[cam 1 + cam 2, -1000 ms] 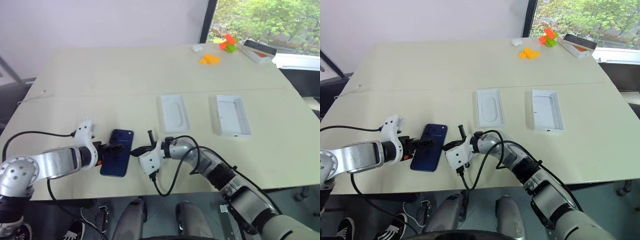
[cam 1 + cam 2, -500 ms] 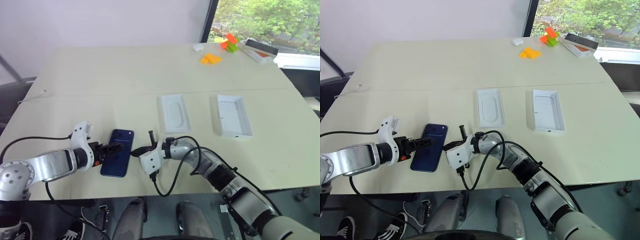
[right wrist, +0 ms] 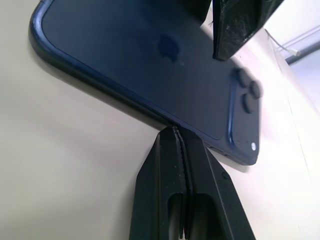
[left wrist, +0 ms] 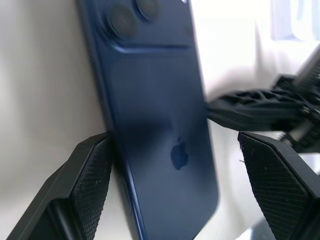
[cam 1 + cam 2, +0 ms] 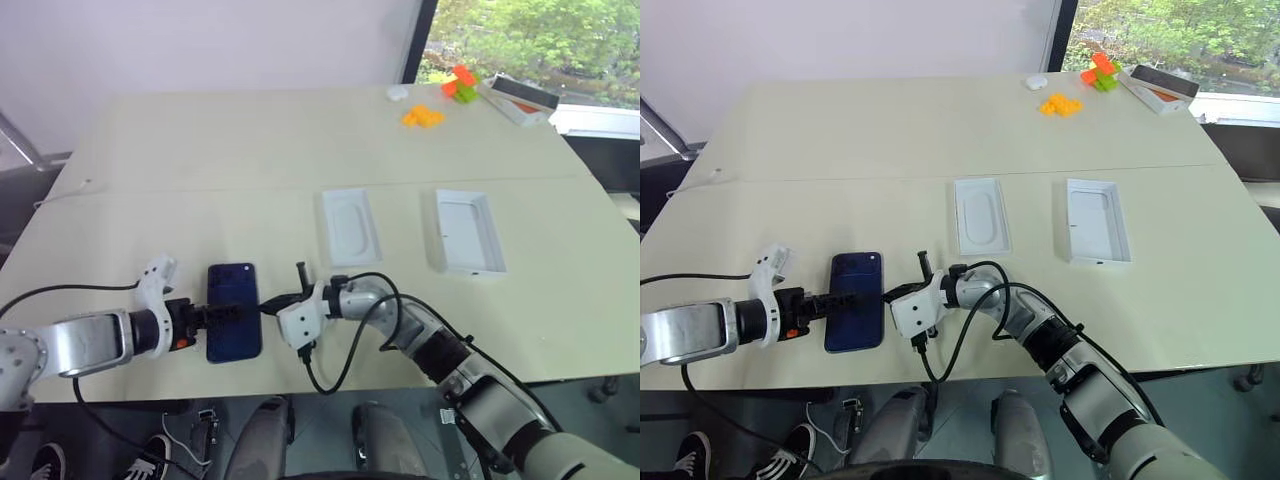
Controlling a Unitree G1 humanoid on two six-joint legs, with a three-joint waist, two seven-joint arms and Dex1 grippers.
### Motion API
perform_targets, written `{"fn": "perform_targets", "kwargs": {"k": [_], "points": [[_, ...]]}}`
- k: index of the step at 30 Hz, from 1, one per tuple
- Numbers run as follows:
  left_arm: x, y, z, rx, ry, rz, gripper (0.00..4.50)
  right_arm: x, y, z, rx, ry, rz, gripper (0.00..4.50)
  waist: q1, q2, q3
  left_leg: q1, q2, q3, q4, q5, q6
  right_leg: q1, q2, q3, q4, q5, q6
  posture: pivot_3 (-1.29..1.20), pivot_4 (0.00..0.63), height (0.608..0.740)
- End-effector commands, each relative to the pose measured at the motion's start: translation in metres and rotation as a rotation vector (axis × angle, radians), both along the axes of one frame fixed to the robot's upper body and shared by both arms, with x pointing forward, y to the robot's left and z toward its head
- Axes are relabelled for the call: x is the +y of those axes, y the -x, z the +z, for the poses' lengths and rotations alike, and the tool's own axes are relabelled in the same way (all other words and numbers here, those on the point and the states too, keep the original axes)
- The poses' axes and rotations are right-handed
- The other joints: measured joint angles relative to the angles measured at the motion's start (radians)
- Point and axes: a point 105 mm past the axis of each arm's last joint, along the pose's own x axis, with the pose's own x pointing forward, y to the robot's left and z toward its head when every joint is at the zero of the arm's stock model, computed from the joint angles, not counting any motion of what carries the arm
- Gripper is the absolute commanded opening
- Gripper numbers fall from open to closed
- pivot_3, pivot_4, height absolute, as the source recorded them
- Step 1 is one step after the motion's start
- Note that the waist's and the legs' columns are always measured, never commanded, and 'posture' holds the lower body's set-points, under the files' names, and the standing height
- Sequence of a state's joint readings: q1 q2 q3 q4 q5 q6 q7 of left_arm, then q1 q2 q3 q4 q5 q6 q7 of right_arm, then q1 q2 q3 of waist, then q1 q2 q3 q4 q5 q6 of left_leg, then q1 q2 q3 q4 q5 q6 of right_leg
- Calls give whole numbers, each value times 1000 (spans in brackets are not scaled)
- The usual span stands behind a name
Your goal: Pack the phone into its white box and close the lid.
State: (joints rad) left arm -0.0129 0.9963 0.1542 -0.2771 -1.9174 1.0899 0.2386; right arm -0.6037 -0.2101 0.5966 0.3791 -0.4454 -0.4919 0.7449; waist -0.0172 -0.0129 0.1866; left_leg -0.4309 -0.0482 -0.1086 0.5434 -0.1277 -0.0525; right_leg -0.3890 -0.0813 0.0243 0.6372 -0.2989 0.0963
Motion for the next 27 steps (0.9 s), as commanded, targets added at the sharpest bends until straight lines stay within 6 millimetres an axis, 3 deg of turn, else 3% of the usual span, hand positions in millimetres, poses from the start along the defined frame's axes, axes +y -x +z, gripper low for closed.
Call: {"fn": "perform_targets", "kwargs": {"k": [1,5,17,27], "points": [[-25,5,7,-23,135,-73,4112,18,10,14,-17,-64,57,41,1,0,0,-1,0,0,0,0,0,-1,0,0,0,0,0,0,150,740],[-21,8,-5,14,64,-58,4112,20,15,15,-8,-76,71,41,3,-1,0,-4,0,-2,0,0,0,-3,1,-1,-1,0,0,0,150,740],[-12,7,-5,0,45,-29,4112,15,9,17,-24,-57,56,41,1,-2,0,-4,0,-1,1,0,0,-2,1,-1,-1,0,0,0,150,740],[-2,5,10,-52,55,13,4112,14,9,13,-26,-41,55,41,0,-2,0,-4,0,-1,1,1,2,-2,2,-1,1,0,0,0,150,740]]}}
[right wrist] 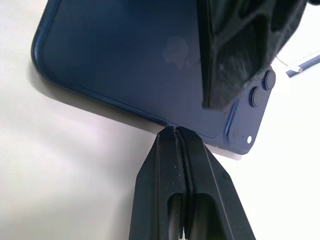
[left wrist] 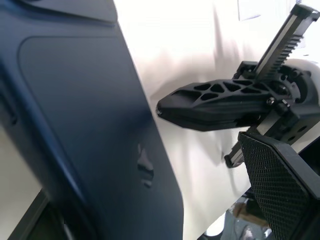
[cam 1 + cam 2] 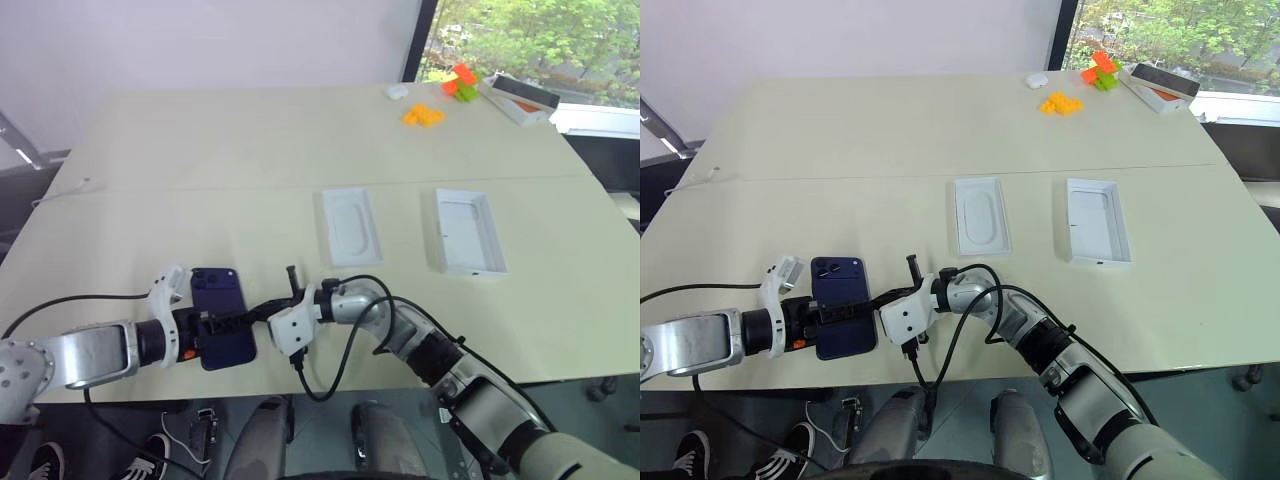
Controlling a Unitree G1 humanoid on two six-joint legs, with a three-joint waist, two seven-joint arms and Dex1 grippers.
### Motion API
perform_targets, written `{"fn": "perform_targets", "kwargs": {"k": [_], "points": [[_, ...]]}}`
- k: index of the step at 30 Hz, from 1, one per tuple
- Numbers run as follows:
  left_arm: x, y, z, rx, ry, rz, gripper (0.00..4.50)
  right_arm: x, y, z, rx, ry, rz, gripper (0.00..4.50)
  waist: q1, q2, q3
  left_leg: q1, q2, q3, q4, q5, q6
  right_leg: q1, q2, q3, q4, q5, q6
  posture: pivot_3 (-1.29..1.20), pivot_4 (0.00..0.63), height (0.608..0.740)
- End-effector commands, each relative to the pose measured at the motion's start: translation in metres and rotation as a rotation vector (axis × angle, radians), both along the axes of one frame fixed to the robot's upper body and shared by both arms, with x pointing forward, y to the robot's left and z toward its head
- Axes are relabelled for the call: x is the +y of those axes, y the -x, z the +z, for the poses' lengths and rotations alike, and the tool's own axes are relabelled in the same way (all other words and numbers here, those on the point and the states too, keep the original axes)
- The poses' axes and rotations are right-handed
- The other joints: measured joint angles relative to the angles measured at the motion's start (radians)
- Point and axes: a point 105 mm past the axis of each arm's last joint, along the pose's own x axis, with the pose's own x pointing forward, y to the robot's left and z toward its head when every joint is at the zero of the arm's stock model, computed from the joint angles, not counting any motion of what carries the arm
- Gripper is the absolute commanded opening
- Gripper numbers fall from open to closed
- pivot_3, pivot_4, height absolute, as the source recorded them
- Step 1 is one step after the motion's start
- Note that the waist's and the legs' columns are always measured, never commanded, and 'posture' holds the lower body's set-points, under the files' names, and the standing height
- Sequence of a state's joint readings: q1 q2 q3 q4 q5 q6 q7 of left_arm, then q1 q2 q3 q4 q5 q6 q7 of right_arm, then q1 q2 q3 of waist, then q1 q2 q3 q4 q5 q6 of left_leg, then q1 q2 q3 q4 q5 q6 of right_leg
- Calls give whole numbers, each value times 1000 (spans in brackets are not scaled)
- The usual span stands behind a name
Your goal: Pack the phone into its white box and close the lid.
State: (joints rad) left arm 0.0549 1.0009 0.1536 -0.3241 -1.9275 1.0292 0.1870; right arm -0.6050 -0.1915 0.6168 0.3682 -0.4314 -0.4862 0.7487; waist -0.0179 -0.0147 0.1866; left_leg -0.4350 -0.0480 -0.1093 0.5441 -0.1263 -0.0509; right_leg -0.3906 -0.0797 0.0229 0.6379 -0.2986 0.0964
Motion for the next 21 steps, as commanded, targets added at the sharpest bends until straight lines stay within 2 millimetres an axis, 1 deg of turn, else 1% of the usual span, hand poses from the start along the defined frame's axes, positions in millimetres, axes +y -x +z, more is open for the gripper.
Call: {"fn": "perform_targets", "kwargs": {"k": [1,3,5,10,11,13,15,18,19,21], "points": [[3,-2,13,-49,-7,8,4112,6,2,10,-34,-25,25,41,1,0,0,0,0,0,0,0,0,0,0,0,0,0,0,0,150,740],[3,-2,17,-64,-12,2,4112,6,2,10,-31,-22,24,41,1,0,0,0,0,0,0,0,0,0,0,0,0,0,0,0,150,740],[8,-5,20,-73,-4,29,4112,7,3,9,-29,-24,24,41,2,0,0,0,0,0,0,0,0,0,0,0,1,0,0,0,150,740],[9,-4,15,-64,6,46,4112,7,5,9,-26,-25,28,41,1,0,0,0,0,0,0,0,0,0,0,0,1,0,0,0,150,740],[8,-3,15,-63,12,42,3562,7,4,9,-26,-24,28,0,2,0,0,0,0,0,0,0,0,1,0,0,1,0,0,0,150,740],[6,-4,14,-63,27,48,2836,6,4,9,-30,-19,27,0,2,0,0,0,0,0,0,0,0,1,0,0,2,0,0,0,150,740],[7,-4,10,-54,22,54,1738,5,3,10,-27,-25,22,0,2,0,0,0,0,0,0,1,0,1,0,0,2,0,0,0,150,740],[5,-2,9,-50,21,49,242,4,3,9,-28,-18,21,0,1,-1,0,0,0,0,1,1,-1,1,0,0,4,0,0,0,150,740],[7,-2,9,-48,22,63,53,3,2,8,-29,-16,20,0,1,-1,0,0,0,0,1,1,-1,1,0,0,4,0,0,0,150,740],[7,-2,8,-45,26,67,53,3,1,8,-33,-13,15,0,0,-1,0,0,0,0,1,1,-1,0,0,1,7,0,0,0,150,740]]}}
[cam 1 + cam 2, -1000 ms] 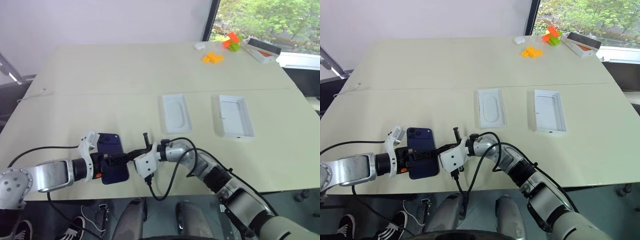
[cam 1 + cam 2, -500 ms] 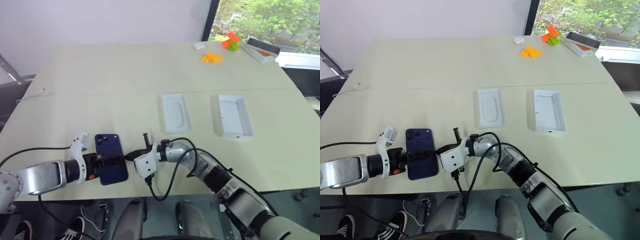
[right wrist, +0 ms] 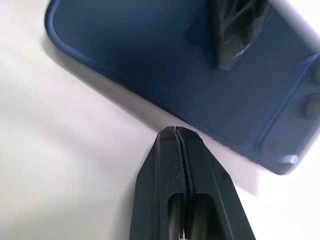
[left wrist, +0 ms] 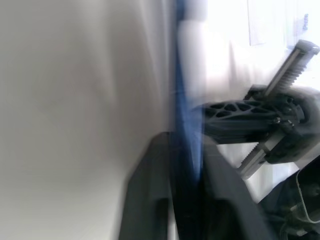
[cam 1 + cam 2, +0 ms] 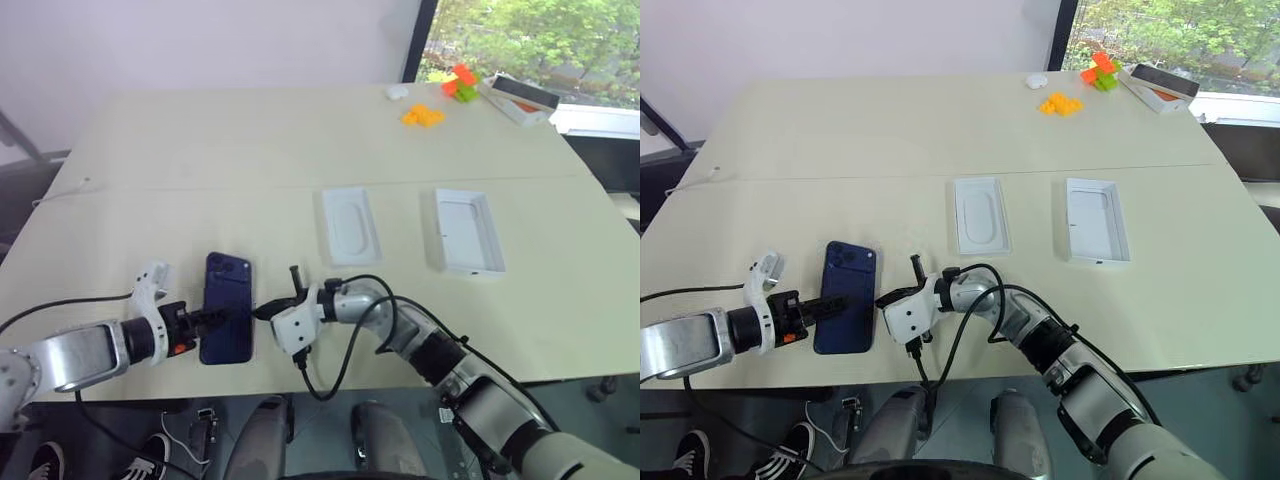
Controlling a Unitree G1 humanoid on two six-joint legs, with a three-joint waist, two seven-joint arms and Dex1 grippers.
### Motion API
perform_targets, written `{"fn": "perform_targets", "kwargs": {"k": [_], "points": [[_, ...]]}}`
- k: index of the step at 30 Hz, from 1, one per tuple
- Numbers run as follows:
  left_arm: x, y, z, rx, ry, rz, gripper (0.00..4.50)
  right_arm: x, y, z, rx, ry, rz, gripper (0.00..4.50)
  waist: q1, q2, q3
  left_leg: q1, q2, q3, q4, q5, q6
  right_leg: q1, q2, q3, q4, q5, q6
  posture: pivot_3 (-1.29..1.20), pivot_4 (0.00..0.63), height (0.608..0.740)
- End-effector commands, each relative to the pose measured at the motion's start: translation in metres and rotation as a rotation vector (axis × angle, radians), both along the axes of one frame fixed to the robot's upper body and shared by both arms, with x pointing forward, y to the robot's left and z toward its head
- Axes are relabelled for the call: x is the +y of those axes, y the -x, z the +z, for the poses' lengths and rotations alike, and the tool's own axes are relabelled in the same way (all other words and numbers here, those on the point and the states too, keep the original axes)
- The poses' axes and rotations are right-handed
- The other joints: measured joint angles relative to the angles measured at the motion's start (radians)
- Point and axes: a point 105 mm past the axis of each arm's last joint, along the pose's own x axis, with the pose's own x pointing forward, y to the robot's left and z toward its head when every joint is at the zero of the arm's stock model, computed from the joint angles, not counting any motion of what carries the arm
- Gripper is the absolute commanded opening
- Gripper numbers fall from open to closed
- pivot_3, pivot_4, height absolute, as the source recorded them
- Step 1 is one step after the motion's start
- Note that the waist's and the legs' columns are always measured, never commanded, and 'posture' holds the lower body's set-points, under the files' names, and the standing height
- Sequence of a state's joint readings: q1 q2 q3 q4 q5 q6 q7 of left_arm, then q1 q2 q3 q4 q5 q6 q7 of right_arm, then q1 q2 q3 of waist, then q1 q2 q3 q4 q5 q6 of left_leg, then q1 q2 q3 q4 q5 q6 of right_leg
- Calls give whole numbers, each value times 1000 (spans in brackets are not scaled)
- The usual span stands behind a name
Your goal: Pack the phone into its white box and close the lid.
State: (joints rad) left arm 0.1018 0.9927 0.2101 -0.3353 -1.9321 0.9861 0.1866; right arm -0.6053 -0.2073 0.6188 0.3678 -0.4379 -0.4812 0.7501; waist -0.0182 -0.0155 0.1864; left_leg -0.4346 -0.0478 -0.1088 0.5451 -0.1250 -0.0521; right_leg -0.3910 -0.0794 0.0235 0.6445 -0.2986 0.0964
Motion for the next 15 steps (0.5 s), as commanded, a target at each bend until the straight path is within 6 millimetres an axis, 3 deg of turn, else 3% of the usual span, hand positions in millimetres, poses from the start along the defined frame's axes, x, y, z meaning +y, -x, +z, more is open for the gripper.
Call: {"fn": "perform_targets", "kwargs": {"k": [1,8,15], "points": [[0,0,2,-11,-1,6,53,7,3,11,-30,-34,24,0,1,0,0,0,0,0,0,0,0,0,0,0,1,0,0,0,150,740],[-7,3,11,-37,45,-36,53,-2,-3,16,-24,-40,-1,0,2,0,0,0,0,0,1,1,-1,0,0,0,2,0,0,0,150,740],[-4,1,27,-126,177,0,53,-34,-9,57,238,-232,-111,0,5,0,0,0,0,0,1,1,-1,0,0,0,2,0,0,0,150,740]]}}
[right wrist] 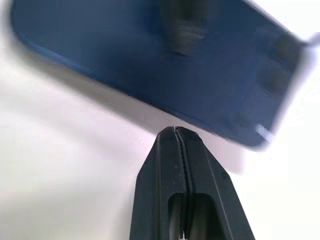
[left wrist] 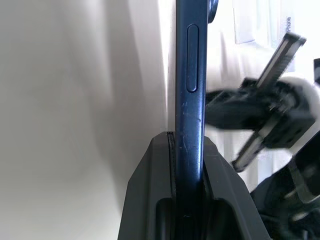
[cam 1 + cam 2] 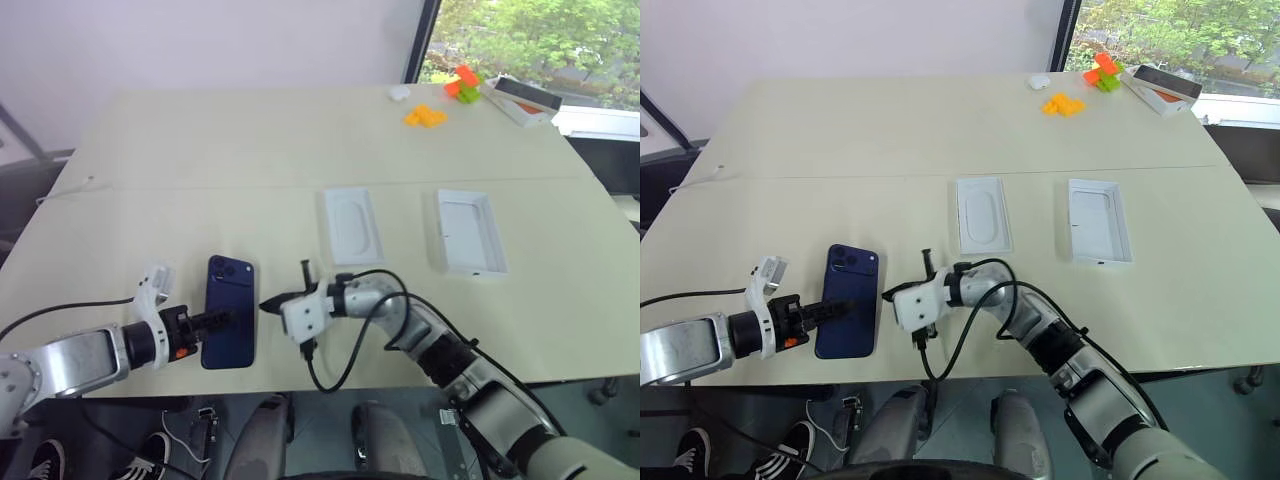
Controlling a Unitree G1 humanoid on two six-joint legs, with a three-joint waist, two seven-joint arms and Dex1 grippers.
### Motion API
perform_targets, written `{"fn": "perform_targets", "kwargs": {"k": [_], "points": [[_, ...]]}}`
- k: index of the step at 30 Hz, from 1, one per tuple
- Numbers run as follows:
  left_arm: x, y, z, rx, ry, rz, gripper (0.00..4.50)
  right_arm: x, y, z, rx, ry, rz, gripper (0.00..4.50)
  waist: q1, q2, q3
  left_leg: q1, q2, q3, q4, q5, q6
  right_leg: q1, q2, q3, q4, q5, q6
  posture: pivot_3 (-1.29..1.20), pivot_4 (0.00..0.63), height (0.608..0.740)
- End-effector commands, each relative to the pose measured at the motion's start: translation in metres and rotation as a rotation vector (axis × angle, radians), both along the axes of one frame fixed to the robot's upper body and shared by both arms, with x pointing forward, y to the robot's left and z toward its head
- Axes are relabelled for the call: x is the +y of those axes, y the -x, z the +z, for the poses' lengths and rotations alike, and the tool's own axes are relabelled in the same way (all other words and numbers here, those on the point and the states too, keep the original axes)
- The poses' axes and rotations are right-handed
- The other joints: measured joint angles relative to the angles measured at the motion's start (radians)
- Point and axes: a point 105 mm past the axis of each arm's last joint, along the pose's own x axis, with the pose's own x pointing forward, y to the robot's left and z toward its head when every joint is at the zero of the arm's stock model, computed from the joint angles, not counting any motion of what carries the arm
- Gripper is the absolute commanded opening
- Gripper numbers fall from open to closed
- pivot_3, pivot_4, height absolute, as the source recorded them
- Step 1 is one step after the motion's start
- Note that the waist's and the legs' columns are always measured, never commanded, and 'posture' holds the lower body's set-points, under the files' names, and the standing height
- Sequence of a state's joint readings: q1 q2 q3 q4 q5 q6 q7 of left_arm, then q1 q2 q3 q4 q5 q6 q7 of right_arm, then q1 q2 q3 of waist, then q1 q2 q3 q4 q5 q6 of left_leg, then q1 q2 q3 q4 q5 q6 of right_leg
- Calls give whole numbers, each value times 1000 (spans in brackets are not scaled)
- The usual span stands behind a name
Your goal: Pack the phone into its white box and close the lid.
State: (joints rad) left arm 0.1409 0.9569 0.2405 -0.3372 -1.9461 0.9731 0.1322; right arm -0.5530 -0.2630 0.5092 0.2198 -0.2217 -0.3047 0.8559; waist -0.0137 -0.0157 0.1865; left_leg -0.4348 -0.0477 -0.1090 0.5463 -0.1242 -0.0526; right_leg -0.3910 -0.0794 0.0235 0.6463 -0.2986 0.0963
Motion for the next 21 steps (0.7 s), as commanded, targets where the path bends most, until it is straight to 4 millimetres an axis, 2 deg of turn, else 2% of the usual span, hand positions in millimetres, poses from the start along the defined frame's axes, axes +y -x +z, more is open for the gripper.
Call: {"fn": "perform_targets", "kwargs": {"k": [1,4,7,11,12,17,19,21], "points": [[-2,-3,27,-125,111,3,53,-12,3,38,111,-141,-7,0,0,0,0,0,0,0,0,0,0,0,0,0,0,0,0,0,150,740],[-6,-8,36,-186,200,17,0,-26,1,62,231,-220,-23,847,0,0,0,0,1,0,0,0,0,0,0,0,1,0,0,0,150,740],[-13,-18,41,-218,270,24,0,-37,-8,76,301,-276,-71,2353,1,0,0,0,1,0,1,0,0,0,0,0,0,0,0,0,150,740],[-23,-35,48,-253,322,45,0,-53,-26,78,254,-248,-168,4351,3,0,0,-2,1,0,4,0,0,0,0,-1,0,0,-1,0,150,740],[-24,-37,48,-255,324,48,0,-55,-28,78,257,-247,-177,4472,3,0,0,-3,1,0,4,0,0,-1,-1,-1,0,0,-1,0,150,740],[-35,-40,51,-257,356,19,0,-71,-40,68,218,-153,-234,4472,0,0,0,-8,1,1,8,-1,2,-5,0,-1,0,1,0,0,150,740],[-36,-40,51,-263,343,9,0,-82,-42,59,213,-68,-232,4472,1,0,1,-9,1,1,9,-1,3,-5,0,-1,1,1,0,0,150,740],[-37,-40,53,-261,357,-2,0,-97,-54,49,229,21,-293,4472,1,0,1,-8,1,1,11,-1,3,-3,1,-2,1,1,0,0,150,740]]}}
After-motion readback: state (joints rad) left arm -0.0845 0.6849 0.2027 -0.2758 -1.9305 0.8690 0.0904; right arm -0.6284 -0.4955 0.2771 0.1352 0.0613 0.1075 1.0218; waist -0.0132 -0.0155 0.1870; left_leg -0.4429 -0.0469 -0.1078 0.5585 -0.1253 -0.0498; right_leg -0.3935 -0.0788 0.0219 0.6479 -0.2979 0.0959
